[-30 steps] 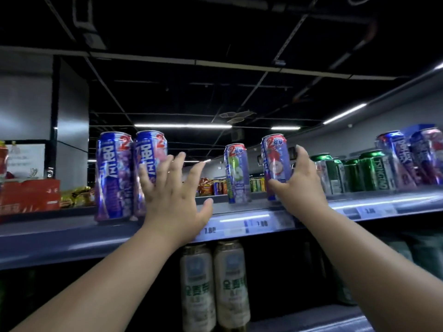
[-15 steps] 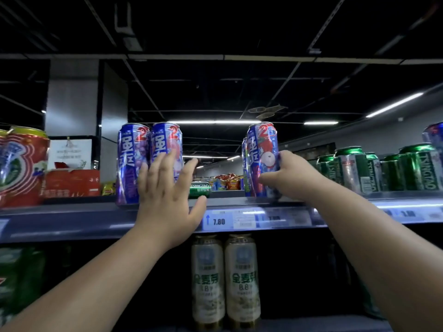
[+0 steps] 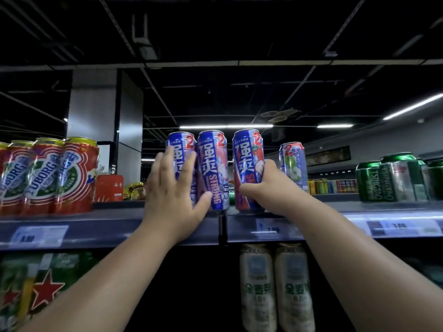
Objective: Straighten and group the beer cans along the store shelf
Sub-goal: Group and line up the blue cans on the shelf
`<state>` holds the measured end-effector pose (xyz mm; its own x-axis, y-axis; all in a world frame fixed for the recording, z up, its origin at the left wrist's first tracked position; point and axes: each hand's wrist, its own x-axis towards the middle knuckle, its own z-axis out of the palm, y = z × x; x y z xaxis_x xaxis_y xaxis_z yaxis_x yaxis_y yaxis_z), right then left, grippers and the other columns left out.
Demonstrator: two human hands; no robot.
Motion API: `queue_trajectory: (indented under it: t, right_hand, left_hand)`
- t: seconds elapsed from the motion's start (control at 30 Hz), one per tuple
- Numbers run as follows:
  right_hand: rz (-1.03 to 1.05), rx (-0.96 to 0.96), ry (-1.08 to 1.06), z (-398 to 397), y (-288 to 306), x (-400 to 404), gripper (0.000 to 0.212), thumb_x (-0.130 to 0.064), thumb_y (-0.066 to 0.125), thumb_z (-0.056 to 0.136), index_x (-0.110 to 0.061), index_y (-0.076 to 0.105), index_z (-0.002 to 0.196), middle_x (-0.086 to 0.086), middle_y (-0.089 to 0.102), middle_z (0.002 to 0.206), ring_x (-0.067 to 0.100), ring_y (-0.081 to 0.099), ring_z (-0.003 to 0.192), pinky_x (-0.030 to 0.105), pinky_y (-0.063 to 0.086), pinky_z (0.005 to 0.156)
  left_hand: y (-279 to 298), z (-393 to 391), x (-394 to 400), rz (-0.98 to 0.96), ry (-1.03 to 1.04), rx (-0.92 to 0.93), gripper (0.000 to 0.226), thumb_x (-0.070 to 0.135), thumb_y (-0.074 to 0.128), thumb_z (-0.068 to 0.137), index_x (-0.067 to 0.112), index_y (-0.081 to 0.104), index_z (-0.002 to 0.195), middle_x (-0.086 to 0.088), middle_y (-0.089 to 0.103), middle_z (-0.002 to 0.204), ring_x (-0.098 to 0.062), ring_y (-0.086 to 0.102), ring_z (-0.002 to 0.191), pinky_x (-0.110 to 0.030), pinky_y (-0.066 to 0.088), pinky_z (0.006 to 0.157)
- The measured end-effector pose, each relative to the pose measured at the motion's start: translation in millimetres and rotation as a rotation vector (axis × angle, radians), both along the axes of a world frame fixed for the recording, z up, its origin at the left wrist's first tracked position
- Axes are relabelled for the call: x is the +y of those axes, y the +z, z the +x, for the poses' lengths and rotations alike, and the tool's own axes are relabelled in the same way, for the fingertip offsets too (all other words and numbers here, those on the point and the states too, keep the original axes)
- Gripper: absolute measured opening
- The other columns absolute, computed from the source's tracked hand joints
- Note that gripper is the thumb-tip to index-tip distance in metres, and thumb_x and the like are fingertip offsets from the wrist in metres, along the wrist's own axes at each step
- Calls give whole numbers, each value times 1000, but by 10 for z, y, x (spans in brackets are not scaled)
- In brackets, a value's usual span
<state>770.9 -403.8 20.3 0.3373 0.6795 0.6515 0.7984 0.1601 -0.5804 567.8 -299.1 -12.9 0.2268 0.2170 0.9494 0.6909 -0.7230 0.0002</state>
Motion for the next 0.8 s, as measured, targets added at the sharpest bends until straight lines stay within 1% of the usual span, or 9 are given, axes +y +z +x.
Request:
queue_trajectory:
  t: [0.1,0.2,0.3,0.43,0.5,0.57,0.67,0.73,0.8]
  right_hand:
    - [98,-115,-101,-118,-121,13,69,-66,59,57,-29,35,110,-13,59,100,11,65,82,40,58,69]
    - [142,-205,-155,-156,-178,18,64,-67,59,65,-32,33,112,-16,60,99,9,64,80,38,56,65]
    - [107,-232,-176,-147,-167,-6,57,-64,60,72,-37,33,114,-16,60,98,11,63,82,37,54,69]
    - [79,-218,-182,-174,-160,-49,60,-65,57,72,-39,33,119,-12,62,101,15,64,85,38,53,74]
    - [102,-169,-118,-163,-162,-86,66,-72,55,71,-39,36,123,-12,64,109,16,65,94,40,53,79]
    - [156,-82,-23,-118,-154,-122,73,-77,55,74,-38,36,132,-18,62,120,16,63,111,38,51,84]
    - [273,11,-23,93,-80,-174,97,-73,63,79,-32,20,156,-4,39,156,18,38,142,32,36,99]
    - [325,-5,-121,291,18,-208,106,-67,72,78,-31,13,159,1,28,162,22,31,145,37,33,108]
    - [330,-3,-220,521,143,-248,111,-60,80,75,-34,10,158,5,27,160,28,32,144,47,35,113]
  left_hand:
    - [-25,31,14,89,36,86,83,69,33,84,30,19,155,-14,4,164,-34,0,149,-53,8,118]
    - [-25,42,8,103,56,105,80,69,33,85,27,26,154,-15,12,163,-37,4,149,-56,12,117]
    - [-26,57,-28,137,74,124,80,66,35,85,23,32,153,-17,17,162,-39,9,148,-60,11,117]
    - [-62,150,-157,202,18,121,76,59,42,83,21,39,150,-19,22,160,-42,14,147,-63,11,115]
    - [-86,278,-281,174,-58,99,76,57,42,83,24,37,151,-16,20,162,-39,11,148,-62,9,116]
    - [-68,427,-391,153,-105,76,75,56,40,83,26,33,152,-14,17,163,-37,7,149,-61,5,116]
    - [38,633,-492,161,-96,58,77,57,38,82,29,27,153,-13,12,164,-35,2,149,-59,-2,117]
    - [75,734,-496,140,-64,41,77,58,37,83,30,23,153,-11,10,164,-33,0,149,-57,-5,117]
    - [45,825,-479,118,-15,44,77,59,36,84,32,17,154,-11,10,164,-31,-3,150,-56,-6,117]
